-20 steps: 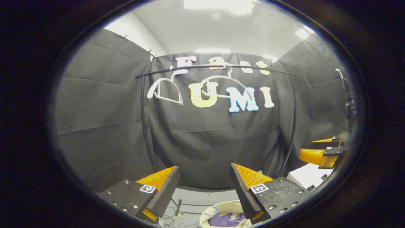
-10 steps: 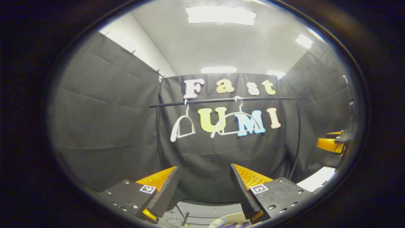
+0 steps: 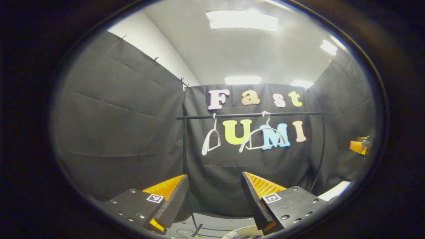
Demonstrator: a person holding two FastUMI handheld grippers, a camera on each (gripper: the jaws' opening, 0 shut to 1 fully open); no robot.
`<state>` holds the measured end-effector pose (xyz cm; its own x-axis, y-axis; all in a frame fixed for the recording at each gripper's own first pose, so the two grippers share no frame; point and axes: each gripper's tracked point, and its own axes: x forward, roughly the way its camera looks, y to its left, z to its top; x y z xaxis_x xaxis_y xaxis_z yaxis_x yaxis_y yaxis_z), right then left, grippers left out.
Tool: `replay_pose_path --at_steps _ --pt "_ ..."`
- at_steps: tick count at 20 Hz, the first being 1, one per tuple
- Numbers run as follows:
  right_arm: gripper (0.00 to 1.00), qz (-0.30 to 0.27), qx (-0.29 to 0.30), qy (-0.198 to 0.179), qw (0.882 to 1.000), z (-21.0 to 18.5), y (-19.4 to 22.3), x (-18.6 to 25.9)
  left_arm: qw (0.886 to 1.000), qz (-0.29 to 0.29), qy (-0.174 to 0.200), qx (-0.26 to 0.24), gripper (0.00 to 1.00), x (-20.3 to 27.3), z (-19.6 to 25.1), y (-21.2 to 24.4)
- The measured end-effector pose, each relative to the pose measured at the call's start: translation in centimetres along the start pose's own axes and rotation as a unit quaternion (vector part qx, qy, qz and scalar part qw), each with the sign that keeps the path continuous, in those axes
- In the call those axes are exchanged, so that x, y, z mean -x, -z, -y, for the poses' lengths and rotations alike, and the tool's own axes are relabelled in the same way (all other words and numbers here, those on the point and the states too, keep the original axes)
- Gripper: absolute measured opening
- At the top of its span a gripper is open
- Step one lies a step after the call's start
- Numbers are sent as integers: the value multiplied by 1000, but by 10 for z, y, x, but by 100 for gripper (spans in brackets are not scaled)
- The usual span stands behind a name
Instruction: Grasp the clothes on the hanger with both hands and then place them into the laundry hamper below.
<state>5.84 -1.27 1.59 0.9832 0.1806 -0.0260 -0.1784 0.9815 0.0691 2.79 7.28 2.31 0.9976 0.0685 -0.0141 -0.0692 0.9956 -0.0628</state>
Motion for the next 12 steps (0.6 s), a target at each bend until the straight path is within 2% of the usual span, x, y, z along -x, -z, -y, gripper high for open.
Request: replay_pose_path --at_steps 3,4,6,7,12 --pt "94 4 -8 5 1000 2 -1 0 1000 8 -2 -7 93 1 -2 -4" --pt "92 4 -8 6 1000 2 0 0 1000 8 -2 -8 93 0 -2 -4" --pt "96 5 -7 4 1000 -1 -1 1 1000 8 0 -6 93 2 0 -6" --pt "92 5 -5 3 1000 -1 -2 1 1000 9 1 -8 91 1 0 -6" --pt "91 7 0 1 1000 -2 -5 -3 1000 9 -2 -11 93 -3 -1 -5"
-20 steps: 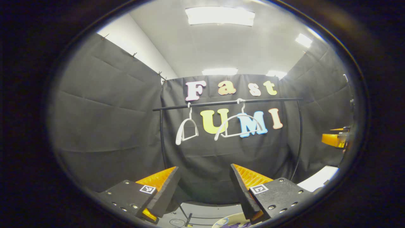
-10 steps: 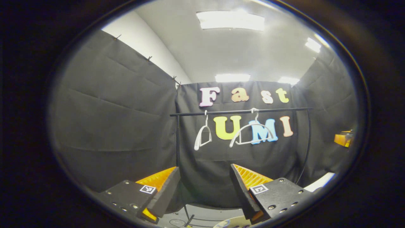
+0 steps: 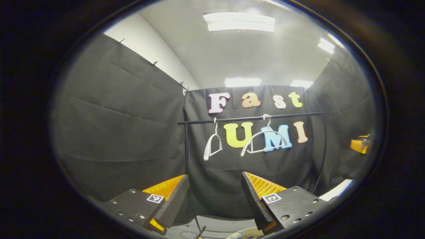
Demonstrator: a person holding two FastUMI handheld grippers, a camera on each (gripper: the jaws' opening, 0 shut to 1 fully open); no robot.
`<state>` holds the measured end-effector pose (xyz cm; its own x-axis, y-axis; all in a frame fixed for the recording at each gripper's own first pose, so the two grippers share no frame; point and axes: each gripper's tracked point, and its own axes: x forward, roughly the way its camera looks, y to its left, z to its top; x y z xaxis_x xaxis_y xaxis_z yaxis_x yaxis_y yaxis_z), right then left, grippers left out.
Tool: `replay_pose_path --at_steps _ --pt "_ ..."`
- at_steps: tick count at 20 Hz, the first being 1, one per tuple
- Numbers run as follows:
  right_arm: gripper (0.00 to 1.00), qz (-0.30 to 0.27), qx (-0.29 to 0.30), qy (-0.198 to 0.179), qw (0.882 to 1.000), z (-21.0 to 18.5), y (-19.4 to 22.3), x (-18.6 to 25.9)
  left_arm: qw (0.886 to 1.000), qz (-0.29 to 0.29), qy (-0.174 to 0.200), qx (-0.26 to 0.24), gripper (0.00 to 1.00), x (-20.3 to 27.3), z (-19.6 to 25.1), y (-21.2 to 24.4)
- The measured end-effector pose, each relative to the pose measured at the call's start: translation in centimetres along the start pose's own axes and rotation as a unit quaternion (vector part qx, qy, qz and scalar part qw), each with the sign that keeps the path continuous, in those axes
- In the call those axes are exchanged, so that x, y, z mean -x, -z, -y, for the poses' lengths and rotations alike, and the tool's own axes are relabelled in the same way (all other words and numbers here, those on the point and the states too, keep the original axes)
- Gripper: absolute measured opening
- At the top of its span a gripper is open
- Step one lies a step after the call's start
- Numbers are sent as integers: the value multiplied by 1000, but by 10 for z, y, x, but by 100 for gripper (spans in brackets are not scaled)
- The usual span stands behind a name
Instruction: Grasp the clothes on the hanger with both hands and then place them into the laundry hamper below.
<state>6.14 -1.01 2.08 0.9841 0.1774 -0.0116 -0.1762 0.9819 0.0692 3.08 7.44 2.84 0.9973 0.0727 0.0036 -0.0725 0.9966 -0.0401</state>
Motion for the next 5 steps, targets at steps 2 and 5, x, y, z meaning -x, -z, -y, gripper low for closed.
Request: replay_pose_path --at_steps 2,5 --pt "94 -2 1 1 1000 0 3 0 1000 0 -2 1 93 0 -1 1" --pt "94 -1 5 3 1000 2 3 0 1000 0 -4 -4 91 -2 -1 1"
